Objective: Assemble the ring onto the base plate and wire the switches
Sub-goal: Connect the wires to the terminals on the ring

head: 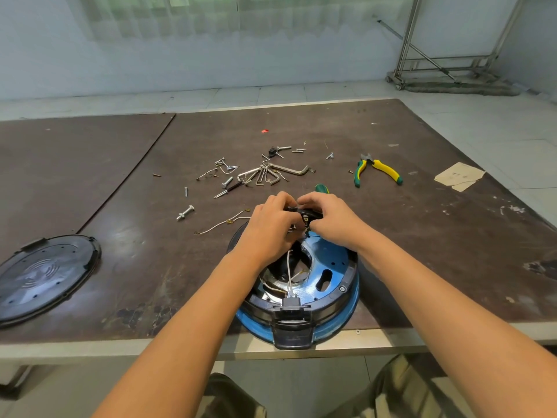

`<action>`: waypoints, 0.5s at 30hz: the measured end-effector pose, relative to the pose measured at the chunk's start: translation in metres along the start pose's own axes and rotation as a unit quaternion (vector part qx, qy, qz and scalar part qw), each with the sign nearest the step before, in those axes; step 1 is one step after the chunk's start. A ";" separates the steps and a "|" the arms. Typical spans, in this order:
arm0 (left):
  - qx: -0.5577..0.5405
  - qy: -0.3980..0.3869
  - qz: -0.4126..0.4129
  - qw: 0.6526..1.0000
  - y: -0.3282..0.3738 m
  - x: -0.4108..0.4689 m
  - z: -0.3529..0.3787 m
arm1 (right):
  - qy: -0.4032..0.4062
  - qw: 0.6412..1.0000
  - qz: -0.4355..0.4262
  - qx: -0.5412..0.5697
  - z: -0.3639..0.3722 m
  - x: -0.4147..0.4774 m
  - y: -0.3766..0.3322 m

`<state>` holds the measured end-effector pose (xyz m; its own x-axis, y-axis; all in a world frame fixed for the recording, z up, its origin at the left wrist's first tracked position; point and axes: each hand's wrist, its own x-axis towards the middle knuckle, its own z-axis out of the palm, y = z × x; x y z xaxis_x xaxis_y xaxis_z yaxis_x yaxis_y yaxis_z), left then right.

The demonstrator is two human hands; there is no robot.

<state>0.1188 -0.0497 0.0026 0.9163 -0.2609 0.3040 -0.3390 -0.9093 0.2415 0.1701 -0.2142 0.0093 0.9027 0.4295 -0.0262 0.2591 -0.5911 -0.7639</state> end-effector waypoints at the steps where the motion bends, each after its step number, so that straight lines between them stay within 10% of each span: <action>1: -0.003 0.000 -0.002 1.000 0.000 0.000 0.000 | 0.002 1.000 -0.005 -0.007 0.000 0.000 0.000; 15: -0.052 -0.010 -0.013 0.999 -0.003 0.002 0.000 | 0.034 0.998 0.005 -0.057 0.001 0.001 0.000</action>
<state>0.1213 -0.0477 0.0025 0.9292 -0.2444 0.2773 -0.3334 -0.8779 0.3436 0.1706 -0.2131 0.0084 0.9256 0.3783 0.0133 0.2837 -0.6701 -0.6859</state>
